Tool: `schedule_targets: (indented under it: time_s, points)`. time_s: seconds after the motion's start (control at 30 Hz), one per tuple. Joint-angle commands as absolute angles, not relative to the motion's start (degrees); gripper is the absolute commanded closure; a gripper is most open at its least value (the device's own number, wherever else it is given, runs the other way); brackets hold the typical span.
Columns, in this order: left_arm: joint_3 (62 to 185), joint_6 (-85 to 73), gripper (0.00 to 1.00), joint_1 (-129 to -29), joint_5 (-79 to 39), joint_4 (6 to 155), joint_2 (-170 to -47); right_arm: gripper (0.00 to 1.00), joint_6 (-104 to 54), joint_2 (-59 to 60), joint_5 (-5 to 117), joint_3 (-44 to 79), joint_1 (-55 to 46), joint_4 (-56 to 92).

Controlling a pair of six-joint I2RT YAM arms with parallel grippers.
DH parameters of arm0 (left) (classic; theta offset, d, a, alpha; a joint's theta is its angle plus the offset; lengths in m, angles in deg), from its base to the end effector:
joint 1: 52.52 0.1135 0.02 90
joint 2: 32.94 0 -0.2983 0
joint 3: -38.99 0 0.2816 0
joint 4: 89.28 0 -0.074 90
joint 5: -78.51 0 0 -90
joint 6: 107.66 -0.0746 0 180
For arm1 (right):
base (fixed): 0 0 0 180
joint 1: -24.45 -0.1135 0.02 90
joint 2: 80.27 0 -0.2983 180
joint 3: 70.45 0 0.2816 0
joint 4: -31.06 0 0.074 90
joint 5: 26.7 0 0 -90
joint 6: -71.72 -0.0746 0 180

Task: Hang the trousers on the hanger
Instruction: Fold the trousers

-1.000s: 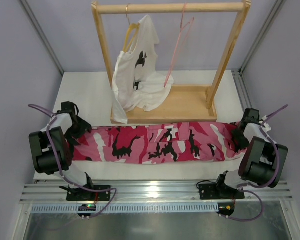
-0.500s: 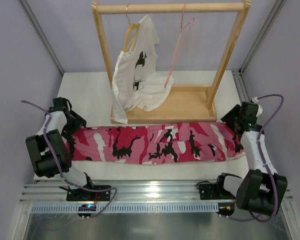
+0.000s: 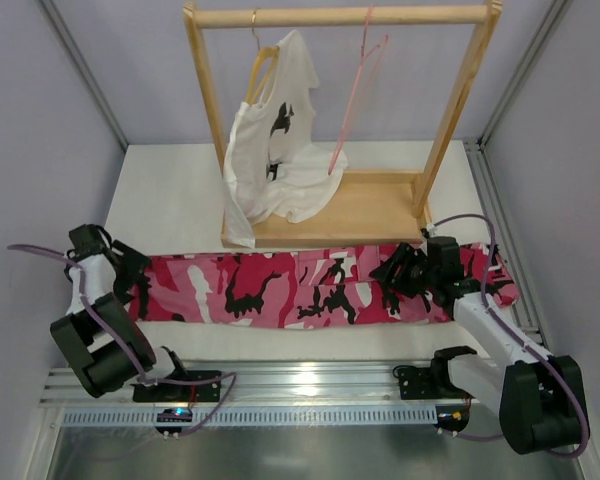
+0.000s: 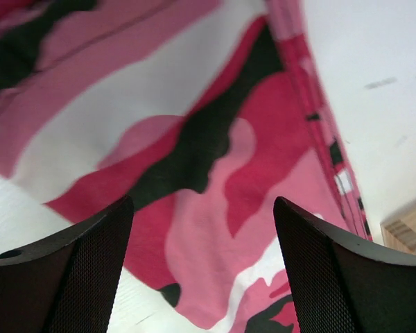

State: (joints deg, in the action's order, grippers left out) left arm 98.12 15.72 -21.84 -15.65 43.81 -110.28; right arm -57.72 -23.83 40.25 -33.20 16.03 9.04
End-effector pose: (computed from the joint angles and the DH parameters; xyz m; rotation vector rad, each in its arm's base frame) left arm 0.2475 0.1405 0.1819 -1.4173 2.3065 -0.1124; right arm 0.2216 0.0623 0.1755 0.4232 2.3456 0.8789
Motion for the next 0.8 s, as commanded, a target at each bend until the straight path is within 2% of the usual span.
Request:
schedule_targets:
  time_s: [0.0, 0.3, 0.43, 0.57, 0.77]
  points:
    - [97.1, 14.6, 0.17, -17.7, -16.4, 43.4, -105.9, 0.4, -56.7, -21.7, 42.1, -35.1, 16.5, 9.7]
    - [96.6, 21.9, 0.14, -8.9, -13.7, 40.2, -100.9, 0.4, -53.7, -22.2, 31.1, -29.2, 16.3, 7.9]
    - [94.5, 23.5, 0.15, -3.9, -14.9, 42.0, -101.4, 0.4, -55.8, -23.5, 26.3, -34.1, 16.3, 9.5]
    - [94.6, 21.6, 0.15, -2.0, -12.2, 42.3, -104.6, 0.41, -59.3, -20.4, 28.9, -44.8, 16.3, 16.1]
    - [92.9, 21.1, 0.14, 1.0, -9.5, 43.2, -108.5, 0.42, -55.5, -15.6, 29.2, -43.1, 16.3, 17.1]
